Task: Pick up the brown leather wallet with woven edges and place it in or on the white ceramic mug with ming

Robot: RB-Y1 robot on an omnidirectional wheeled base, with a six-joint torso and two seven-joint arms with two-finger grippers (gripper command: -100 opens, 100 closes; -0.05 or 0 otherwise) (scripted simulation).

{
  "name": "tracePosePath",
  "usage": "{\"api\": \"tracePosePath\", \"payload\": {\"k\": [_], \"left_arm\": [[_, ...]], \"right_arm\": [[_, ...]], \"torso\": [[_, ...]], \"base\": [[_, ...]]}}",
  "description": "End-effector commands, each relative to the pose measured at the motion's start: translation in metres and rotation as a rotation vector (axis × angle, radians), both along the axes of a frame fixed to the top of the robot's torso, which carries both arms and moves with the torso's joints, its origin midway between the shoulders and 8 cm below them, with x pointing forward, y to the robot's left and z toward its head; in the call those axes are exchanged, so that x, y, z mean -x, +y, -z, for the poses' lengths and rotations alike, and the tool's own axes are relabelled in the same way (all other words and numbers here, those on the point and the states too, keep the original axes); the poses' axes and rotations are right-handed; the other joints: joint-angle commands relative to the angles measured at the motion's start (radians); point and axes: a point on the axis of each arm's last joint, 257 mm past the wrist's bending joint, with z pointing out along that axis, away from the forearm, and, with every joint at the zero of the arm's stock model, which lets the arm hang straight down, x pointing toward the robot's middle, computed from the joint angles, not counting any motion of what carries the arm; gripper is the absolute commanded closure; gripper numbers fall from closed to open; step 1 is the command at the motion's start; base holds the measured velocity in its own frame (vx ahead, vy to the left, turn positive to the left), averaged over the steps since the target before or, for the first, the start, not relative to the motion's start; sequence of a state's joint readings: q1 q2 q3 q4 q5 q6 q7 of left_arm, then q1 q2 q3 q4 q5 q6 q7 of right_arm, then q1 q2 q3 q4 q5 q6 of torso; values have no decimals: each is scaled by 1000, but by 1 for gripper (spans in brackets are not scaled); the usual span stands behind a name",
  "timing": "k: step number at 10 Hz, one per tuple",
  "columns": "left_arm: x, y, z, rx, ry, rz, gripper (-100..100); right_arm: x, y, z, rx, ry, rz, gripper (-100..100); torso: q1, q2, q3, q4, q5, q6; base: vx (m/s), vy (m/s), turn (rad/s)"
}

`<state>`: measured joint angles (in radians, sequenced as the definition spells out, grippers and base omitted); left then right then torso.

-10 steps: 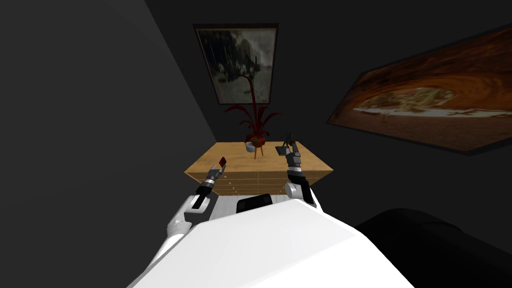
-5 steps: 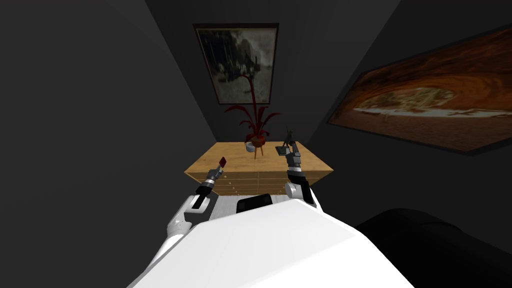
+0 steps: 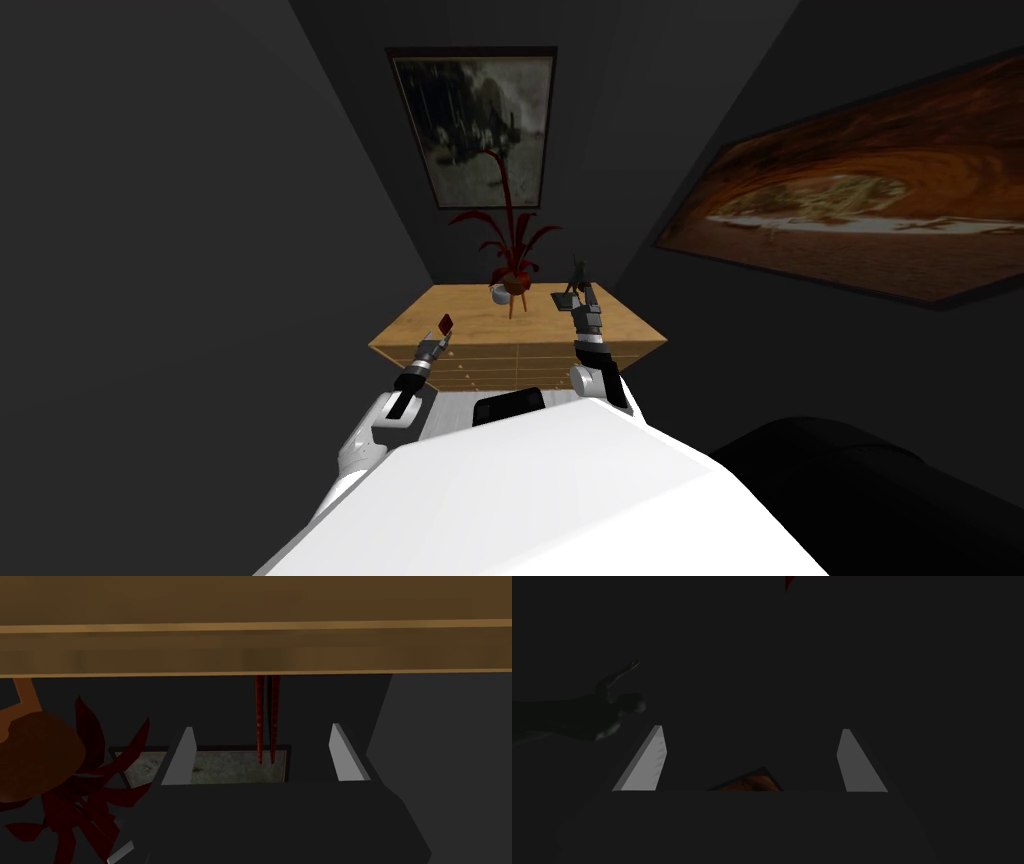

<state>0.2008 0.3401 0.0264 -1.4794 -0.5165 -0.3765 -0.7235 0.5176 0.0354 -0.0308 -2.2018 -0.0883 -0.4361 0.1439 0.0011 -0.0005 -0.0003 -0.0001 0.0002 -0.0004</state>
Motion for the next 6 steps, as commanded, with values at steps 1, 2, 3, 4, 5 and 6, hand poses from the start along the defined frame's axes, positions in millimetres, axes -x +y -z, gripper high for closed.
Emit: {"api": "tracePosePath", "payload": {"k": [1, 2, 3, 4, 5, 6], "left_arm": [[2, -2, 8, -11, 1, -4, -100], [1, -1, 5, -5, 1, -3, -100], [1, -2, 5, -8, 0, -3, 0], [-11, -18, 7, 4, -4, 31, -100], [-14, -17, 9, 4, 0, 30, -100], [-21, -32, 11, 13, -2, 63, -100]], "right_arm": [[0, 0, 0, 0, 0, 0, 0], [0, 0, 0, 0, 0, 0, 0], [0, 0, 0, 0, 0, 0, 0], [0, 0, 0, 0, 0, 0, 0], [0, 0, 0, 0, 0, 0, 0], [0, 0, 0, 0, 0, 0, 0]], "torso": [[0, 0, 0, 0, 0, 0], [0, 0, 0, 0, 0, 0], [0, 0, 0, 0, 0, 0], [-1, 0, 0, 0, 0, 0], [-2, 0, 0, 0, 0, -1], [-3, 1, 0, 0, -1, 0]], "base": [[10, 28, -13], [5, 12, -4], [0, 0, 0], [-5, -7, 248], [-8, -20, 128], [-19, -27, 173]]}}
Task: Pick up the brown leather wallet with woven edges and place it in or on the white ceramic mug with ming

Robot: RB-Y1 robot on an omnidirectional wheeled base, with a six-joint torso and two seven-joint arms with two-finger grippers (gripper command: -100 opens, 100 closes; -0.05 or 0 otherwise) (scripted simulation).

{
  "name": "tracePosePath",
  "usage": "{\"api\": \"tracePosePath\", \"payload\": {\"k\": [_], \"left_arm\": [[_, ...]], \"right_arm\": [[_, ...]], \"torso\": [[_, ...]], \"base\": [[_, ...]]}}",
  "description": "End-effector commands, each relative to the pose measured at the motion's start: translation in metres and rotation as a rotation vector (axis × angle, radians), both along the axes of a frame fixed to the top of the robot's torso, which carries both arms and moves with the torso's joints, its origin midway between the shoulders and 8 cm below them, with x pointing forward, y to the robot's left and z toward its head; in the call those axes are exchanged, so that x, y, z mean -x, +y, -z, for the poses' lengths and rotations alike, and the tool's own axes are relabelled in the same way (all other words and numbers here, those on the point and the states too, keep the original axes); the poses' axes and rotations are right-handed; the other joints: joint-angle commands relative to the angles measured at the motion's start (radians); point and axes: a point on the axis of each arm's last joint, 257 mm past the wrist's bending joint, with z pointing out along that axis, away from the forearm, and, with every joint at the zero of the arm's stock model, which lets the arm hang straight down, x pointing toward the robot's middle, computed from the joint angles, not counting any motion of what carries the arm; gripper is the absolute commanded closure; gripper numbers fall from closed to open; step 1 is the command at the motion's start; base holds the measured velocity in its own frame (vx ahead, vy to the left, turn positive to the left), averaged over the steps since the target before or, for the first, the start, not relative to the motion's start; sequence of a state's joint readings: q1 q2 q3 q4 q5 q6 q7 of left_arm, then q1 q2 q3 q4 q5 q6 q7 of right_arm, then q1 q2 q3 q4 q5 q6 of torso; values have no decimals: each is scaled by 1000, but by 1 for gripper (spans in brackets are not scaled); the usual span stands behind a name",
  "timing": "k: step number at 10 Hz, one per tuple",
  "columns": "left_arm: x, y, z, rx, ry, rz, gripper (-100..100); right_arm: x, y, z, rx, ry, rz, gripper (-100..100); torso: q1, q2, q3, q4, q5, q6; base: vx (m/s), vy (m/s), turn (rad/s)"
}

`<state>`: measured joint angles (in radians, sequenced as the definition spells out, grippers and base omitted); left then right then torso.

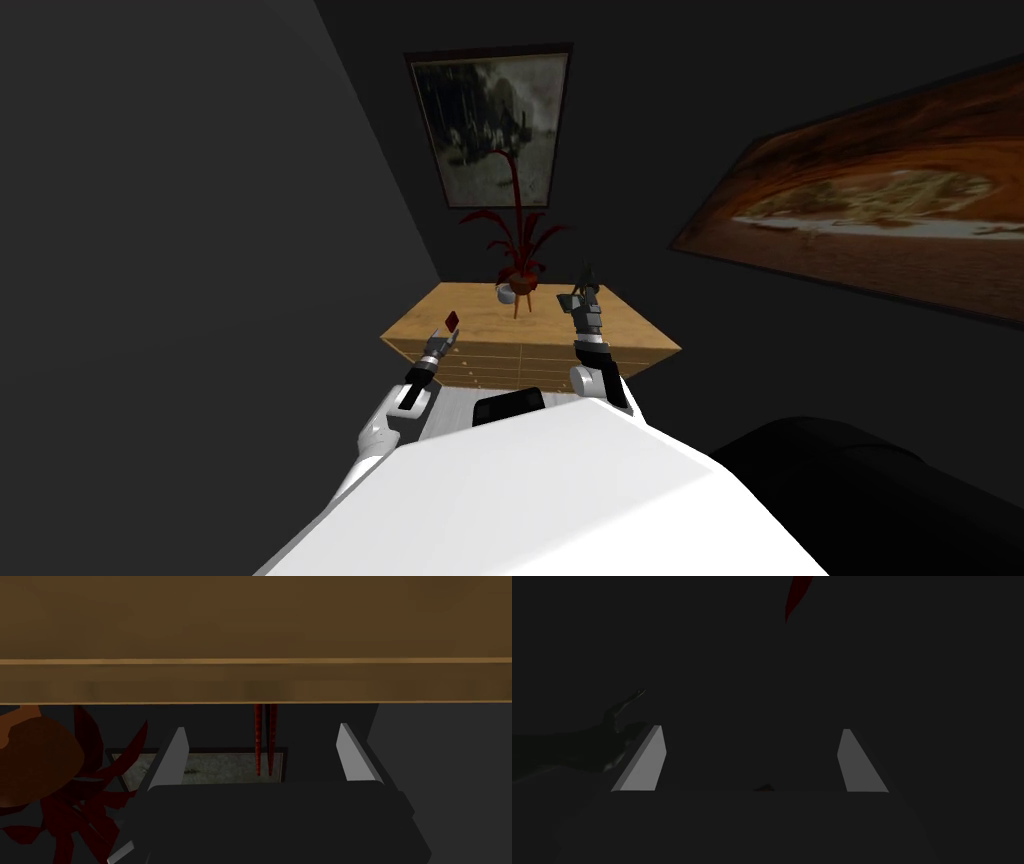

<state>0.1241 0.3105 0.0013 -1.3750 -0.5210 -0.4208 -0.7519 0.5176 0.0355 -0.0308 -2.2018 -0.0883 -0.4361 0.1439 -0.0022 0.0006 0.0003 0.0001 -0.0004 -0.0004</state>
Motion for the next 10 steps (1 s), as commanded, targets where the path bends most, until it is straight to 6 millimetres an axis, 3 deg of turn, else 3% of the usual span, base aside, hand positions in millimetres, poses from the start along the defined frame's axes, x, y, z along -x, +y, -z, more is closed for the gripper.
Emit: {"api": "tracePosePath", "payload": {"k": [1, 4, 7, 8, 10], "left_arm": [[-13, -7, 0, 4, 1, 18, -100], [-35, -39, 0, 16, -7, 87, -100], [-55, -56, 0, 16, -4, 122, -100], [-60, -72, -3, 18, -13, 158, -100], [-67, -71, 1, 15, 0, 155, -100]], "right_arm": [[0, 0, 0, 0, 0, 0, 0], [0, 0, 0, 0, 0, 0, 0], [0, 0, 0, 0, 0, 0, 0], [0, 0, 0, 0, 0, 0, 0], [0, 0, 0, 0, 0, 0, 0]], "torso": [[0, 0, 0, 0, 0, 0], [0, 1, 1, 0, 0, 0], [0, 1, 0, 0, 0, 0], [0, 1, 1, 0, 0, 0], [0, 0, 0, 0, 0, 0]], "base": [[-27, -32, 97], [-34, -33, 149], [-28, -25, 127], [-40, -33, 192], [-8, -10, 36]]}}
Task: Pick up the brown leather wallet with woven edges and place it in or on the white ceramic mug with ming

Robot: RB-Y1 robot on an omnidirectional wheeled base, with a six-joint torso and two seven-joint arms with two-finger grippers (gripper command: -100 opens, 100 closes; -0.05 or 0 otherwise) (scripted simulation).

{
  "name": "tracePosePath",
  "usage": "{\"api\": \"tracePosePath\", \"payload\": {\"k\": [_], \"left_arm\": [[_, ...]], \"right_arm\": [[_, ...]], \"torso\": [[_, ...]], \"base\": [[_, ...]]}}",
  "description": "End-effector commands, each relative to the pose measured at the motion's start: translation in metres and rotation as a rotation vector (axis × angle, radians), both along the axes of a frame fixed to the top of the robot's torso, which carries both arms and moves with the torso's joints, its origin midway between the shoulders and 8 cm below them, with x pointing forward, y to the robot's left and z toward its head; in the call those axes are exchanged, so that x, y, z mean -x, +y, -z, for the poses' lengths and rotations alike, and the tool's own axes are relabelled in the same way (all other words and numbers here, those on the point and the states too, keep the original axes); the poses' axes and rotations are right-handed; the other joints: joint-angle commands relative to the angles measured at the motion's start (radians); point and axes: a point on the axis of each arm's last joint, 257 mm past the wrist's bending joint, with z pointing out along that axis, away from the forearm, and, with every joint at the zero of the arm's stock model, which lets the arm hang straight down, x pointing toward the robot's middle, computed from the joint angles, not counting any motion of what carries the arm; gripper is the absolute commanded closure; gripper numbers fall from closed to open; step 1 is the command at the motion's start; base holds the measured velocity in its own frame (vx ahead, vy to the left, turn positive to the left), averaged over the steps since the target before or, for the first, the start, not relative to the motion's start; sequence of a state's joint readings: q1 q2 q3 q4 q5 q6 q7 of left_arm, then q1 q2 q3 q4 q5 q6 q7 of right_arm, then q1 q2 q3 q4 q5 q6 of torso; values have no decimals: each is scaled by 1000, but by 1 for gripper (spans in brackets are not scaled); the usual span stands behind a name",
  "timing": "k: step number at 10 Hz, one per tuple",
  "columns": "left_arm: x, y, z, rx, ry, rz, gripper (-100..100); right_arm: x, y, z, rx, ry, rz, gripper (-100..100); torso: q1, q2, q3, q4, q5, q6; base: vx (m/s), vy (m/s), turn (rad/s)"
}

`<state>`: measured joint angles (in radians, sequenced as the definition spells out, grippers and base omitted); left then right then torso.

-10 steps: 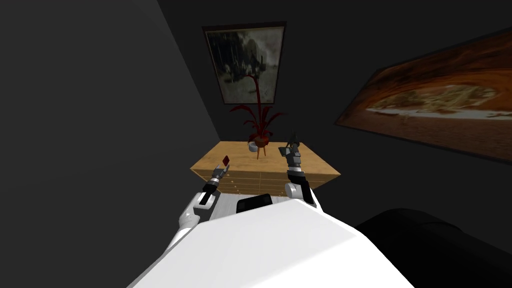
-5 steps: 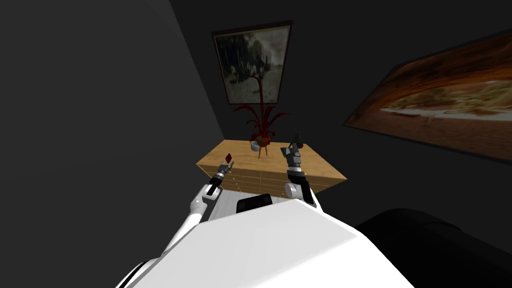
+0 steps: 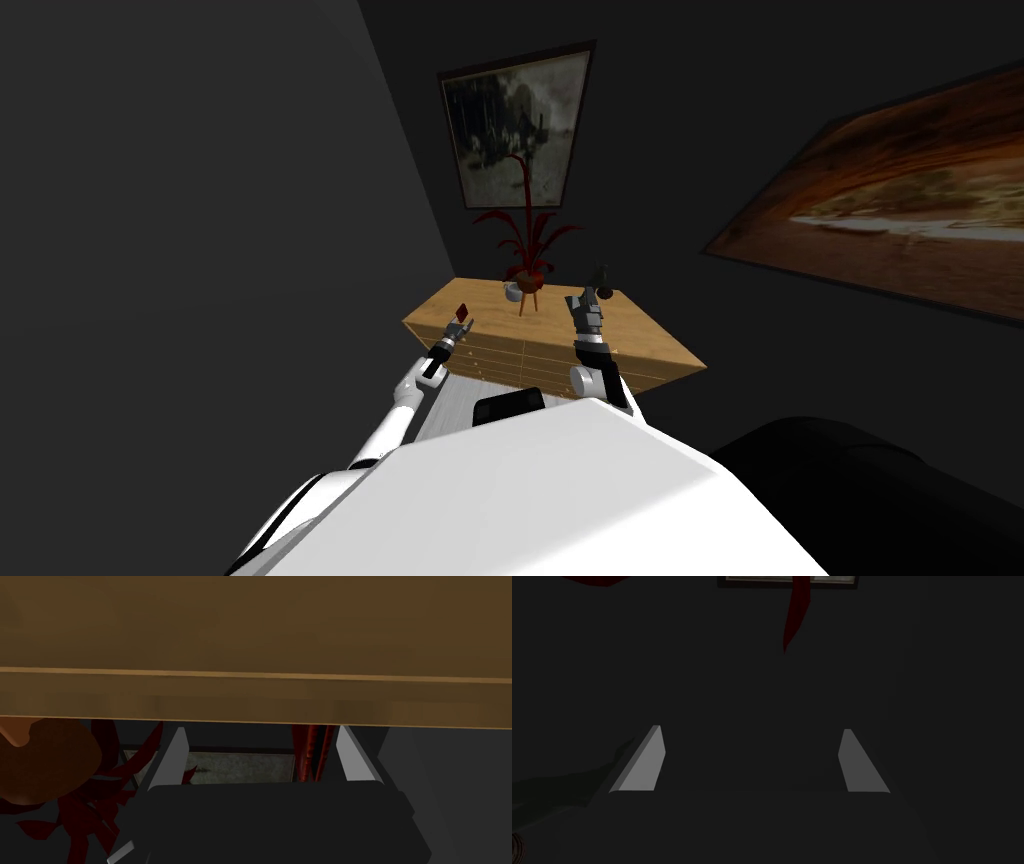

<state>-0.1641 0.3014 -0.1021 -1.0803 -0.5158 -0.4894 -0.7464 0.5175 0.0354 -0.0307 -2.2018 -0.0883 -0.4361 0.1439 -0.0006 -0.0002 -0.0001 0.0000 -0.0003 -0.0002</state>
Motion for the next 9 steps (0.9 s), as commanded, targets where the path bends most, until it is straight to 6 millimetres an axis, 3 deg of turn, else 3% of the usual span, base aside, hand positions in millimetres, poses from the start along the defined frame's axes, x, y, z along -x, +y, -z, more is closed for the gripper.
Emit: {"api": "tracePosePath", "payload": {"k": [1, 4, 5, 7, 8, 9], "left_arm": [[-9, -17, -3, -2, -6, 37, -100], [-13, -16, 0, -5, 3, 34, -100], [-22, -31, -3, -9, -2, 69, -100], [-25, -31, -3, -12, 2, 68, -100], [-32, -46, -7, -18, -4, 102, -100], [-35, -45, -6, -21, 1, 100, -100]], "right_arm": [[0, 0, 0, 0, 0, 0, 0], [0, 0, 0, 0, 0, 0, 0], [0, 0, 0, 0, 0, 0, 0], [0, 0, 0, 0, 0, 0, 0], [0, 0, 0, 0, 0, 0, 0], [0, 0, 0, 0, 0, 0, 0]], "torso": [[0, 0, 0, 0, 0, 0], [-1, 1, 0, 0, 0, 0], [0, 0, 0, 0, 0, 0], [-2, 1, 1, 0, 0, 0], [1, 0, 0, 0, 0, 0], [-1, 0, 0, 0, 0, 0]], "base": [[-16, -14, 79], [-17, -14, 85], [-28, -29, 128], [-17, -3, 131], [-11, -7, 70], [-24, -32, 92]]}}
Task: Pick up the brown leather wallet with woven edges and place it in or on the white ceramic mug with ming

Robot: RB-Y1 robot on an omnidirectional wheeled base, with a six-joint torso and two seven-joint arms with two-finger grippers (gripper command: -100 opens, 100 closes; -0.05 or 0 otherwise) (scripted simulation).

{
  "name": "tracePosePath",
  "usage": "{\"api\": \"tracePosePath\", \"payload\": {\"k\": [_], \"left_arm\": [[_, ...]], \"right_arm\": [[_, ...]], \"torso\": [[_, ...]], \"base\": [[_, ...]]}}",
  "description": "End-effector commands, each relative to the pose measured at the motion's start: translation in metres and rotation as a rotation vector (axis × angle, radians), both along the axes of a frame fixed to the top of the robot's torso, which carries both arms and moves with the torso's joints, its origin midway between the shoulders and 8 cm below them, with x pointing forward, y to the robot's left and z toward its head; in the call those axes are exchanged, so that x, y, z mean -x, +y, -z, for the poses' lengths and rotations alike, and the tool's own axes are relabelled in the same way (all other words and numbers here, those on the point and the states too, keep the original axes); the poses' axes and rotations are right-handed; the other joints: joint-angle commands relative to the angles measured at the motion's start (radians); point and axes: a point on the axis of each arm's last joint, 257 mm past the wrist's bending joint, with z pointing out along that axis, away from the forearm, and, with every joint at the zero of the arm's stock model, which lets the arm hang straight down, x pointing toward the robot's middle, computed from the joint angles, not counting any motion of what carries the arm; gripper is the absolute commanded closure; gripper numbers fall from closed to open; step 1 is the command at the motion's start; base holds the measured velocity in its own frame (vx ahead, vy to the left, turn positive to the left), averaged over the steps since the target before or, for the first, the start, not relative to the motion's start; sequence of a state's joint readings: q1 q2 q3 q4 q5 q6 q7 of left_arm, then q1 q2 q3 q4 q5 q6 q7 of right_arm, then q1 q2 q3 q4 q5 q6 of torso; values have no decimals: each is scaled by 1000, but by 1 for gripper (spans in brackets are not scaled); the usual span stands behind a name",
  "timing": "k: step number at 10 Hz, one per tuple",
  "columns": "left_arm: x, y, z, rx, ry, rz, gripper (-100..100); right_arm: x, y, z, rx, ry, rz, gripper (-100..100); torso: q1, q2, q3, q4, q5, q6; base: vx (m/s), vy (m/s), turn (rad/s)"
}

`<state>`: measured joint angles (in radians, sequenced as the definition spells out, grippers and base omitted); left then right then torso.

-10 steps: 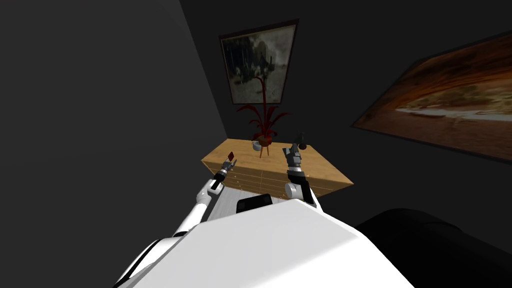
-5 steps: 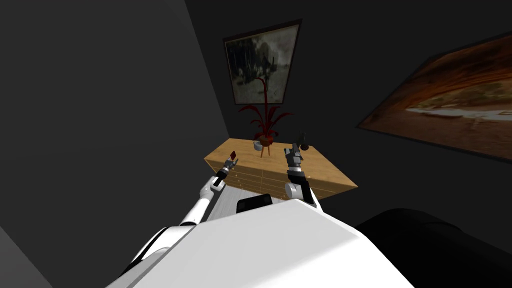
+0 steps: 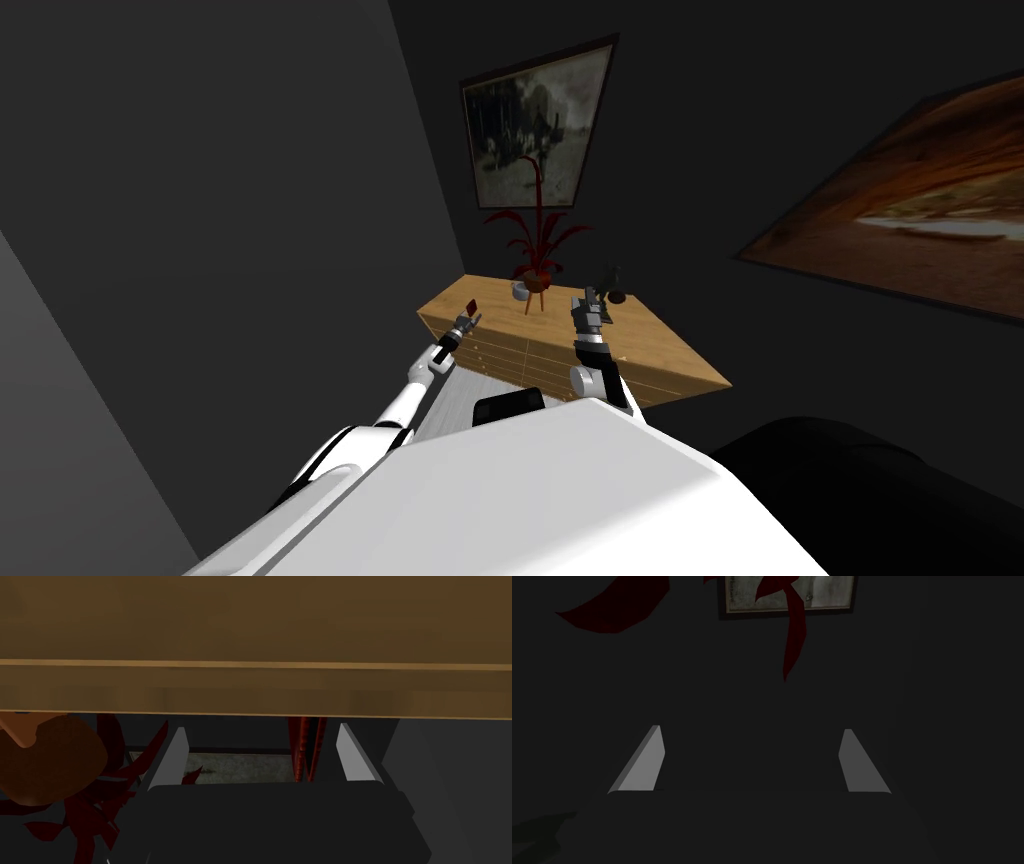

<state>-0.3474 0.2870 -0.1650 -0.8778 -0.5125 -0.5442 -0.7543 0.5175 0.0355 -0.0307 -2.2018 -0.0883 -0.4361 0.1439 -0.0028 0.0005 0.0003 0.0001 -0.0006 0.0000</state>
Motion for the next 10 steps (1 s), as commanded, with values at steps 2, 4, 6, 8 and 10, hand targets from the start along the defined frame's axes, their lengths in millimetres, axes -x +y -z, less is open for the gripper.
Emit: {"api": "tracePosePath", "payload": {"k": [2, 4, 6, 8, 10], "left_arm": [[-2, -1, -1, -2, 3, 3, -100], [-2, -1, -1, -2, 3, 3, -100], [-2, -1, -1, -2, 3, 3, -100], [-2, -1, -1, -2, 3, 3, -100], [-8, 40, -2, -2, 4, -66, -100]], "right_arm": [[0, 0, 0, 0, 0, 0, 0], [0, 0, 0, 0, 0, 0, 0], [0, 0, 0, 0, 0, 0, 0], [0, 0, 0, 0, 0, 0, 0], [0, 0, 0, 0, 0, 0, 0]], "torso": [[1, 0, 0, 0, 0, 0], [2, -1, -1, 0, 0, 0], [2, -1, -1, 0, 0, 0], [3, -1, -1, 0, 1, 0], [2, 0, 0, 0, 0, 1]], "base": [[-7, -9, 25], [8, 11, -31], [-7, -9, 26], [8, 18, -1], [-27, -9, -316]]}}
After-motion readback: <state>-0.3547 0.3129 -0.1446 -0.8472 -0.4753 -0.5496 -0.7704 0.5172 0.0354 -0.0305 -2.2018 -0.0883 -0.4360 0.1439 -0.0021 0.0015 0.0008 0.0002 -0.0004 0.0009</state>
